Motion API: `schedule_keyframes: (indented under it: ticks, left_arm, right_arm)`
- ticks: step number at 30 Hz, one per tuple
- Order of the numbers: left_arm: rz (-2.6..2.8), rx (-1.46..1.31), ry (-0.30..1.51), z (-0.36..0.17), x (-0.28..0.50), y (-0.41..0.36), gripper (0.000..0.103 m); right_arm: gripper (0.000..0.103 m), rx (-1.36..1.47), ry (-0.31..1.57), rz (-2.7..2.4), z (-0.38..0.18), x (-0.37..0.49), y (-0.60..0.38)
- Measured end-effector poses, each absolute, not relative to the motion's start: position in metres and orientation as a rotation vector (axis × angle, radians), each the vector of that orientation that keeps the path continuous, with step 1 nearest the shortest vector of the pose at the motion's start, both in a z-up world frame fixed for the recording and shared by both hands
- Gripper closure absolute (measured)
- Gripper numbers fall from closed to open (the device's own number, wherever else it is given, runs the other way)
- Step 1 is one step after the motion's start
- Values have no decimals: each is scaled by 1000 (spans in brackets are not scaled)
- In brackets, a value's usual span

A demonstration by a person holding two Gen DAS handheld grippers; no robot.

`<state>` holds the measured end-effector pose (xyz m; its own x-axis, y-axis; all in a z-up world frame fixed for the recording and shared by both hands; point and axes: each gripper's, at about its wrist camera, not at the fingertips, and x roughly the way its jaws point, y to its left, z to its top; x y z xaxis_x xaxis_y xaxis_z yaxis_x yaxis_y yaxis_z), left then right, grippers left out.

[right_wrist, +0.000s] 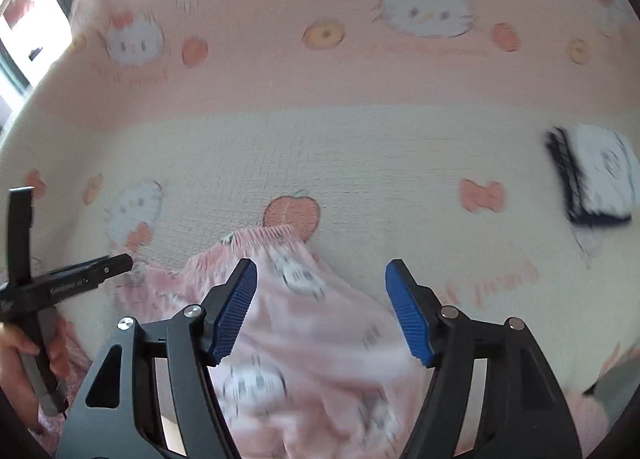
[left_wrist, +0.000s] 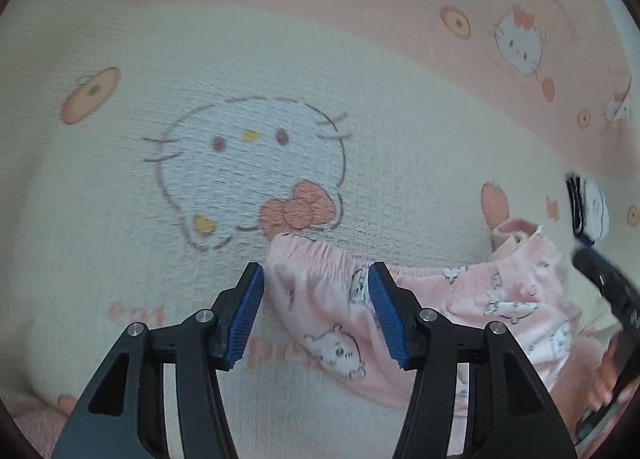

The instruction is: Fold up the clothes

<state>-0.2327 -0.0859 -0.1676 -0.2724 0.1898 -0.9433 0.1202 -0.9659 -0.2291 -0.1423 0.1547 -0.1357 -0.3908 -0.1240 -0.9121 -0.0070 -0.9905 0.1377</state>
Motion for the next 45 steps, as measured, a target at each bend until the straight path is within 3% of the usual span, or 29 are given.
schedule_keyframes:
  ticks: [1, 2, 4, 5, 10, 17, 20, 23, 25, 27, 30, 37, 41, 45]
  left_arm:
    - [2448, -1864, -363, -170, -231, -83, 47]
    - [2465, -1857, -321, -171, -230, -80, 57]
    - [2424, -1822, -341, -168, -230, -76, 87]
    - [2418, -1809, -345, -163, -232, -75, 87]
    - [2463, -1643, -365, -102, -249, -74, 88]
    - [2621, -1066, -288, 113, -271, -49, 87]
    - [2637, -867, -207, 177, -266, -30, 87]
    - [2633, -784, -112, 207, -233, -19, 87]
    - [2605, -772, -66, 207, -215, -11, 87]
    - [2582, -781, -40, 200, -207, -7, 87]
    - [2568, -814, -24, 202, -190, -22, 87]
    - [2476, -947, -61, 139, -150, -38, 87]
    - [2408, -1184, -211, 60, -137, -44, 87]
    - [2381, -1472, -318, -28, -125, -52, 87]
  right_arm:
    - [34, 1721, -157, -2516, -145, -152, 148]
    - [35, 1741, -132, -2474, -154, -156, 140]
    - [78, 1778, -85, -2388, -173, -164, 124]
    - [93, 1786, -64, -2365, -178, -166, 118]
    - [100, 1663, -134, -2481, -133, -173, 130]
    - [101, 1106, -155, -2824, 70, -171, 164]
    - [101, 838, -169, -2919, 158, -141, 173]
    - [99, 791, -143, -2891, 186, -116, 166]
    - [89, 844, -130, -2851, 175, -108, 156]
    - [60, 973, -168, -2738, 140, -110, 146]
    - [47, 1140, -276, -2599, 79, -111, 128]
    - [36, 1375, -363, -2478, -12, -117, 106]
    - [36, 1502, -219, -2573, -31, -116, 107]
    - [35, 1602, -196, -2508, -51, -118, 104]
